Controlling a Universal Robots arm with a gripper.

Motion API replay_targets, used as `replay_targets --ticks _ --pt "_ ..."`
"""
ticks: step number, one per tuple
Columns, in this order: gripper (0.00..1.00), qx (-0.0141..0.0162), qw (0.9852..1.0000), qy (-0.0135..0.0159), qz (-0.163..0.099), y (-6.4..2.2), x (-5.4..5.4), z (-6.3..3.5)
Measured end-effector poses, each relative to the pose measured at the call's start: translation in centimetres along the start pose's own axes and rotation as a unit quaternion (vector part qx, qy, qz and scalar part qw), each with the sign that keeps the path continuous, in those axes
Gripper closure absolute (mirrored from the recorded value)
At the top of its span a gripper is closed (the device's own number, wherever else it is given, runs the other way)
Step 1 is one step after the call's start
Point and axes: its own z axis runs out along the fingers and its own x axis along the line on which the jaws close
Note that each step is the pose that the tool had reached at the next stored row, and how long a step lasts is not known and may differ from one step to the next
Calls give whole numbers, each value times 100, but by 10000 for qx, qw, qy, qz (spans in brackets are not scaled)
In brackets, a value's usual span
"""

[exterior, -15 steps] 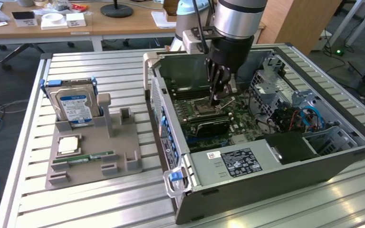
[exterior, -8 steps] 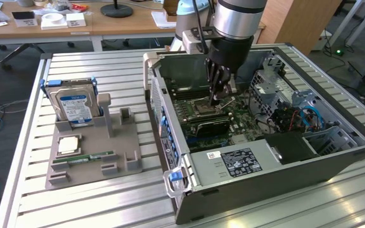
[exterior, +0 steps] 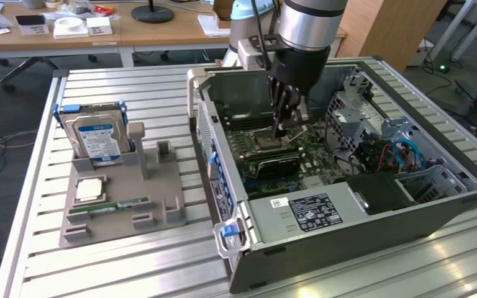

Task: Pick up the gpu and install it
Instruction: 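Press down on the gpu until it lock into place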

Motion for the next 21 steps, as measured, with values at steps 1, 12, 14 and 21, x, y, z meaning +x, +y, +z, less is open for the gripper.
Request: replay_targets --ticks 1,12,14,21 --pt "89 0 10000 0 0 0 -2 1" --pt "89 -1 10000 2 0 1 -2 72" --pt "89 0 10000 0 0 1 -2 74" --pt "89 0 10000 0 0 1 -2 75"
